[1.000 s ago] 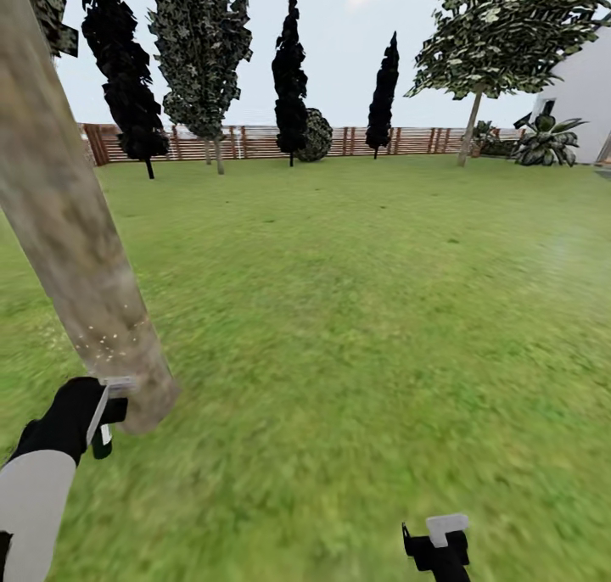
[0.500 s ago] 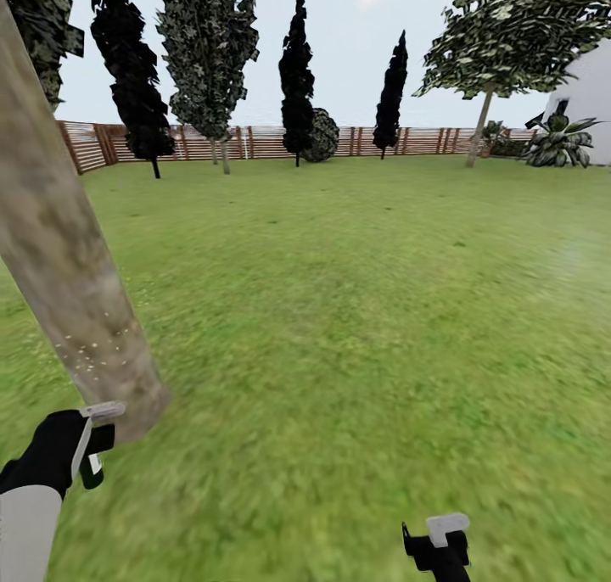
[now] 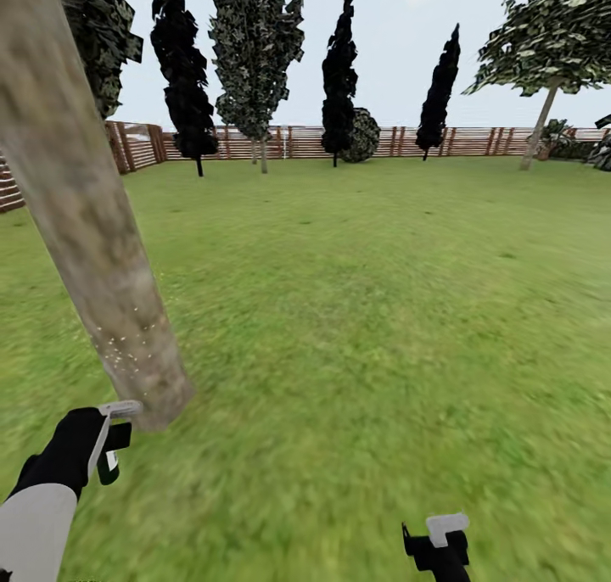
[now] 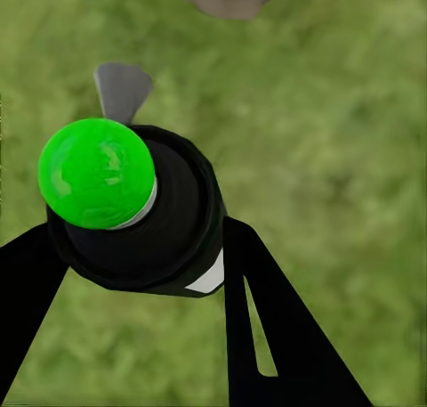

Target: In the garden, pick up the pesticide atomizer on the floor and spray pesticide onto both trees until each tree trunk is fully covered.

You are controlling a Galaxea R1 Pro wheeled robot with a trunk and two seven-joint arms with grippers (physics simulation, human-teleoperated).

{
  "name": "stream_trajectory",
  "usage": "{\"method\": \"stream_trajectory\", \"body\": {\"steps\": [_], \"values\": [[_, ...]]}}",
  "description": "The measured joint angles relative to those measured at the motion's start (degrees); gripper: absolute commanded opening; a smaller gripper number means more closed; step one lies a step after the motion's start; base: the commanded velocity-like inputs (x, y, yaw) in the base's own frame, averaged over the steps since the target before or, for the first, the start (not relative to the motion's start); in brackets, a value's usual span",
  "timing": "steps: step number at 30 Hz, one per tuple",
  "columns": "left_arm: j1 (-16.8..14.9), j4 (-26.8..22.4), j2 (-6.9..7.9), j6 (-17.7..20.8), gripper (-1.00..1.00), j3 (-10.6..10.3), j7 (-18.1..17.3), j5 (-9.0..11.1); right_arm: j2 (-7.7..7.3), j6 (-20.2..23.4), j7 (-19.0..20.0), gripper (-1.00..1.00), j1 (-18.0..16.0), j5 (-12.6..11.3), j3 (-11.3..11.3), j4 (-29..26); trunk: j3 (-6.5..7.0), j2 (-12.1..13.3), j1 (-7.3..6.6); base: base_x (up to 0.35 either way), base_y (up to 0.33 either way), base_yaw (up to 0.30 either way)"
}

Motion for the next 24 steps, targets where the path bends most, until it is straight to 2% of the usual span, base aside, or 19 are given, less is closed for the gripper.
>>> {"method": "stream_trajectory", "body": {"steps": [5,9,24], "values": [[0.0,0.0,-0.09,0.0,-1.00,0.0,0.0,0.0,0.00,0.0,0.0,1.00,0.0,0.0,0.0,0.0,0.00,0.0,0.00,0.195,-0.206,0.273],[0.0,0.0,-0.75,0.0,-1.00,-0.1,0.2,0.1,0.00,0.0,0.0,1.00,0.0,0.0,0.0,0.0,0.00,0.0,0.00,0.194,-0.206,0.198],[0.0,-1.6,-0.75,0.1,-1.00,0.0,0.2,-0.1,-0.01,0.0,0.0,1.00,0.0,0.0,0.0,0.0,0.00,0.0,0.00,0.181,-0.220,0.002]]}}
